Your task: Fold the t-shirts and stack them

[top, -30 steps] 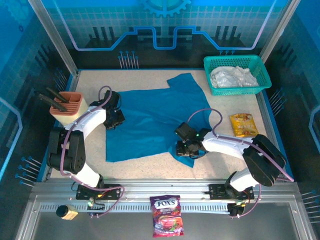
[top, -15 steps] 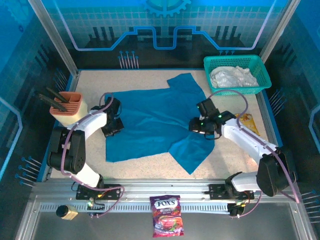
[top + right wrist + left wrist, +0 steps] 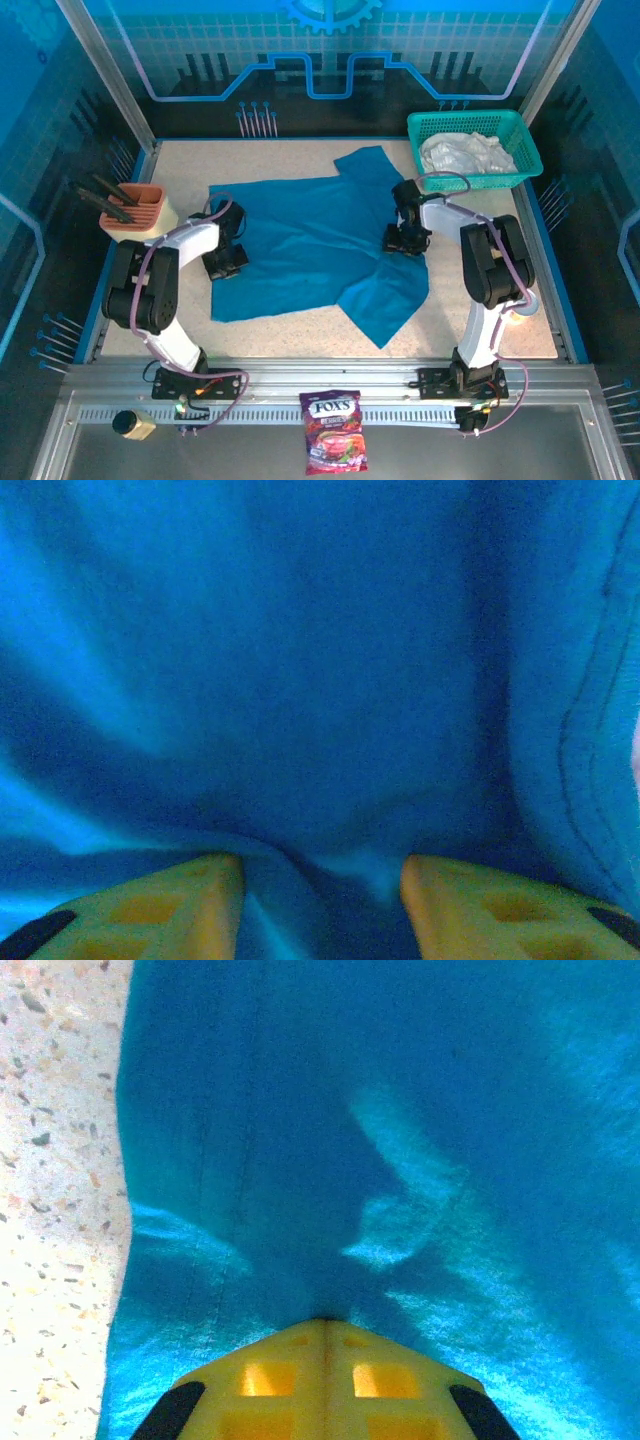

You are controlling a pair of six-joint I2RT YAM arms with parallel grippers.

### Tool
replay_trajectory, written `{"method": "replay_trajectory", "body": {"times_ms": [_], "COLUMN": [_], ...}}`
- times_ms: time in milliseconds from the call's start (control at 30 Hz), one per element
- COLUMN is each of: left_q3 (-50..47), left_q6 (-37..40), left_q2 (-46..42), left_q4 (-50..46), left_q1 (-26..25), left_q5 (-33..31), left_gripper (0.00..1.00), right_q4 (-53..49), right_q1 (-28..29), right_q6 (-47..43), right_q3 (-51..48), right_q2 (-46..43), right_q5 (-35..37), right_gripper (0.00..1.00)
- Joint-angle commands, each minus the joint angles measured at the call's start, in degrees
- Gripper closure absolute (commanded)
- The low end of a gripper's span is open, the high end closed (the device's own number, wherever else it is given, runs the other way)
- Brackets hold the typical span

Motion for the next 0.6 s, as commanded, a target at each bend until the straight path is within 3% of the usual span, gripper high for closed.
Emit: {"method": "replay_trajectory", "body": {"times_ms": [0, 300, 567], "left_q3": [1.05, 0.39, -0.13], "left_q6": [0.09, 0.72, 1.1], "left_q2": [1.62, 0.5, 1.25], "left_q4": [-1.06, -1.67, -1.22], "left_q1": [-0.43, -0.43, -0.37], "left_q5": [0.09, -1.11, -1.74], "left_gripper": [1.0, 1.0, 1.0], "right_q4": [-0.05, -4.33, -10.23], "right_q1": [-0.78, -2.58, -5.21], "right_q6": [-0.51, 0.24, -0.61], "right_q3": [2.55, 9.75, 22.86], "right_q2": [3.12, 8.34, 17.13], "right_q5": [-1.3, -0.29, -0.55], "right_gripper": [0.52, 0.55, 0.55]}}
